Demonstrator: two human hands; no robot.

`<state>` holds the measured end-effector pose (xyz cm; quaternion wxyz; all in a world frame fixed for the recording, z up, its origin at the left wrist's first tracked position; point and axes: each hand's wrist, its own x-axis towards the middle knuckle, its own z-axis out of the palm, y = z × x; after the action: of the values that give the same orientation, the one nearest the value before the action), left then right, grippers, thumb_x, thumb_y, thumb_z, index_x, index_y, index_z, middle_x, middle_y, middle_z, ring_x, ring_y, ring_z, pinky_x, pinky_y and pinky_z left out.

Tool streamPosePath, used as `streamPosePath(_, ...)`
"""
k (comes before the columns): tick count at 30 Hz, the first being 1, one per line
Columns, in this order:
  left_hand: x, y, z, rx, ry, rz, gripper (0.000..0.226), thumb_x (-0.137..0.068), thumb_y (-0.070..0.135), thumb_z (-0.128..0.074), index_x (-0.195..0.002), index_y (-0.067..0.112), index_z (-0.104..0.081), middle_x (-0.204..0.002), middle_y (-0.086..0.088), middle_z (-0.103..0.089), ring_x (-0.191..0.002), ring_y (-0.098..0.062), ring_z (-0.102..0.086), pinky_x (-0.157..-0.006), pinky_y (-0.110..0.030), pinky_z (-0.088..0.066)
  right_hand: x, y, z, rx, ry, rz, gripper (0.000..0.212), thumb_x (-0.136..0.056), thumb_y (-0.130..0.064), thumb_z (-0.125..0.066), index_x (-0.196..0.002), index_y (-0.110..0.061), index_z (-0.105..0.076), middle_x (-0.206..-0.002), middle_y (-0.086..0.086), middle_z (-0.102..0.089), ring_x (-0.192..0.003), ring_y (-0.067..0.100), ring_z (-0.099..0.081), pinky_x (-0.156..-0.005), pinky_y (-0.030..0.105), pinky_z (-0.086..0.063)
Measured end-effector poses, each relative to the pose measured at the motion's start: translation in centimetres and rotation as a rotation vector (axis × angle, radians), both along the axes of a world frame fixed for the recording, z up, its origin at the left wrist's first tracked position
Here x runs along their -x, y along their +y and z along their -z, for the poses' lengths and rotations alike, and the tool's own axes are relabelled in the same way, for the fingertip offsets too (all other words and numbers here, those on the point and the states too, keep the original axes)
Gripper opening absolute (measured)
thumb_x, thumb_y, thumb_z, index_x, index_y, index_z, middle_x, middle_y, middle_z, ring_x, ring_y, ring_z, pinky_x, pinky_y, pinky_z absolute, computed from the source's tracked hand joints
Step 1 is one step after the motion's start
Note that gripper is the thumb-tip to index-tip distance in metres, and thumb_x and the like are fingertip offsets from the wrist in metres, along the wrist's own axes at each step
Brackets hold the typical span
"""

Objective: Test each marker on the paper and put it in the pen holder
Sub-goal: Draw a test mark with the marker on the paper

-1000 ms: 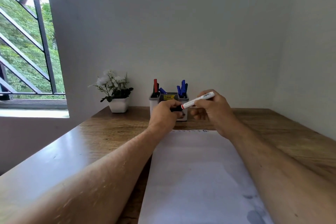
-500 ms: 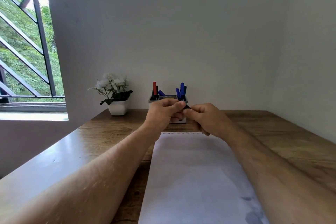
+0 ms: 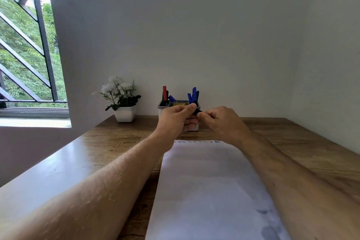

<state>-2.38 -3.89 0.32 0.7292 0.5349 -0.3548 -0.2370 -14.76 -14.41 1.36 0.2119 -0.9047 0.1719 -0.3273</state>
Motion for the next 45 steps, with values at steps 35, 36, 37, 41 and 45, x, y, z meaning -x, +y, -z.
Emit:
streamPosePath(35,3.2,-0.2,1.4,-0.492,-1.151,0.01,0.02,-0.093,0.035,-0.06,-0.099,0.023,-0.044,-0.08,0.007,-0.053,-0.068,-0.01,-0.049,-0.06,-0.029,-0.041,2.0,-2.2,0.0,-0.705,-0.266,0.256,0.015,-0.09,-0.022,-0.064,-0.091,-0.008,-0.07,-0.06,0.006,-0.068,-0.04,0.013,-0.052,-0.04,0.022,-0.039)
streamPosePath(36,3.3,-0.4,1.6,-0.546,-1.218,0.002,0.026,-0.092,0.043,-0.06,-0.101,0.024,-0.044,-0.081,0.008,-0.052,-0.07,-0.01,-0.049,-0.06,-0.03,-0.04,2.1,-2.2,0.0,-0.67,-0.253,0.286,0.019,-0.089,-0.025,-0.066,-0.086,-0.008,-0.07,-0.056,0.004,-0.062,-0.038,0.011,-0.047,-0.04,0.023,-0.035)
streamPosePath(37,3.3,-0.6,1.7,-0.594,-1.271,-0.012,0.031,-0.092,0.049,-0.059,-0.102,0.024,-0.044,-0.081,0.008,-0.051,-0.072,-0.011,-0.05,-0.062,-0.031,-0.041,2.2,-2.1,0.0,-0.629,-0.24,0.313,0.021,-0.088,-0.028,-0.066,-0.081,-0.009,-0.07,-0.054,0.001,-0.057,-0.039,0.01,-0.044,-0.042,0.024,-0.033)
streamPosePath(41,3.5,-1.1,2.0,-0.687,-1.359,-0.036,0.033,-0.092,0.058,-0.053,-0.108,0.029,-0.048,-0.078,0.01,-0.047,-0.081,-0.016,-0.054,-0.07,-0.034,-0.047,2.5,-2.0,0.4,-0.529,-0.164,0.337,0.019,-0.085,-0.024,-0.066,-0.084,-0.006,-0.071,-0.057,0.002,-0.061,-0.04,0.012,-0.048,-0.042,0.024,-0.036)
streamPosePath(45,3.6,-1.0,1.9,-0.721,-1.372,-0.039,0.036,-0.093,0.058,-0.051,-0.117,0.03,-0.051,-0.084,0.009,-0.047,-0.085,-0.015,-0.052,-0.073,-0.033,-0.045,2.7,-1.9,0.6,-0.463,-0.061,0.349,0.022,-0.085,-0.022,-0.062,-0.089,-0.001,-0.067,-0.065,0.009,-0.07,-0.041,0.014,-0.059,-0.039,0.02,-0.042)
